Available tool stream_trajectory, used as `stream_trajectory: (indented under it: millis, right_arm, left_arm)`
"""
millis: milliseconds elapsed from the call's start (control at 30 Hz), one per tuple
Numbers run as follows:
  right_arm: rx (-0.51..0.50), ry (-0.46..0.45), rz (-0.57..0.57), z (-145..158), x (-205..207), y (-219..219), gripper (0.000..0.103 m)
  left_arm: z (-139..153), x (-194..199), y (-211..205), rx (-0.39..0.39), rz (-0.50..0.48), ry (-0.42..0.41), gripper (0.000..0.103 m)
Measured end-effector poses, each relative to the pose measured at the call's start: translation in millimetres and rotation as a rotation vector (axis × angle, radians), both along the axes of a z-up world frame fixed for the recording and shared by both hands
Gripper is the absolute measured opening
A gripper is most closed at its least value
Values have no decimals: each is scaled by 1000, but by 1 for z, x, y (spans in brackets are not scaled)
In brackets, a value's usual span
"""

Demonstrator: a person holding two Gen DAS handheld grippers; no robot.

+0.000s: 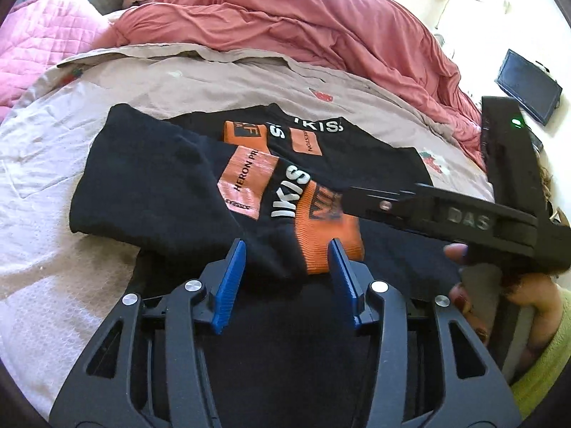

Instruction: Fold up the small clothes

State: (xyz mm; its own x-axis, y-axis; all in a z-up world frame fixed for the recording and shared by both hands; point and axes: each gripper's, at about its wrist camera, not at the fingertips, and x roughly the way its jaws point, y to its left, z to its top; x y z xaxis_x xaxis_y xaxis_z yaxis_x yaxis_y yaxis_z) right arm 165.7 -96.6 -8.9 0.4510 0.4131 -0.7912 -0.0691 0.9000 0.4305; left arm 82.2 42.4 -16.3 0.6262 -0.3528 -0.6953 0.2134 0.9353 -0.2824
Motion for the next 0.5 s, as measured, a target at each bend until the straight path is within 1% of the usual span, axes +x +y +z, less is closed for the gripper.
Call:
stream_trajectory:
  millis: [133, 233, 300, 333, 367, 433, 467, 500]
  right_arm:
    - [-8, 15, 7, -6, 4, 4, 93]
    - [-14, 28, -1, -13, 7, 6, 91]
    - [-23, 28, 1, -17, 8, 10, 83]
    - [-29, 21, 7, -17, 9, 13, 81]
    - [-35, 16, 10, -17, 9, 15, 76]
    - [-41, 5, 15, -18, 12, 20, 64]
    - [-41, 0, 18, -19, 13, 22, 55]
    - [-40, -6, 22, -19, 14, 23, 49]
  left_arm:
    - [2, -2, 1, -21, -26, -10, 45]
    - [3, -1, 6, -4, 15, -19, 46]
    - [3, 0, 10, 4, 46, -13, 48]
    - [2, 1, 14, -3, 61, -5, 49]
    - [1, 2, 16, -7, 69, -1, 49]
    - [-1, 3, 21, -21, 83, 9, 50]
    - [-1, 3, 23, -26, 89, 12, 50]
    - [-1, 4, 25, -29, 94, 13, 50]
